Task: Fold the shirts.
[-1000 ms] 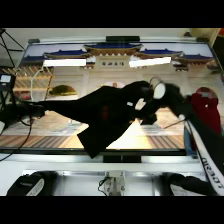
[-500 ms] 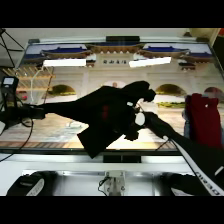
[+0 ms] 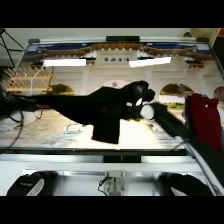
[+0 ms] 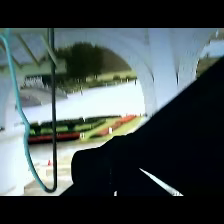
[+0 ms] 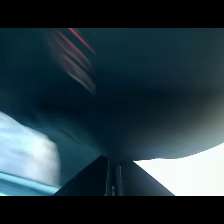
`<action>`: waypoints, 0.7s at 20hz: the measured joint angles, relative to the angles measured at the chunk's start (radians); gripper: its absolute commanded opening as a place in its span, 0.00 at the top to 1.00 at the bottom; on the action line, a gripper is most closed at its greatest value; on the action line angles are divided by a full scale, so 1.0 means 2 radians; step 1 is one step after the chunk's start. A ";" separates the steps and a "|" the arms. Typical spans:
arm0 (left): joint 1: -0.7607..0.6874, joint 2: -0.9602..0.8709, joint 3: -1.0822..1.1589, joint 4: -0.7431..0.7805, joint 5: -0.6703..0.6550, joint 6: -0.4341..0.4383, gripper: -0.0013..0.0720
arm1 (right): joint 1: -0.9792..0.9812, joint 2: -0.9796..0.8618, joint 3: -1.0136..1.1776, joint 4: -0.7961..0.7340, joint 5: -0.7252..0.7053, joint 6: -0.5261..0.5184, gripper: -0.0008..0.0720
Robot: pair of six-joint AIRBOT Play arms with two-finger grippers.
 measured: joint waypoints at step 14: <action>0.000 0.008 0.428 -0.155 -0.016 0.027 0.94 | -0.097 0.370 0.319 -0.278 0.023 -0.113 0.90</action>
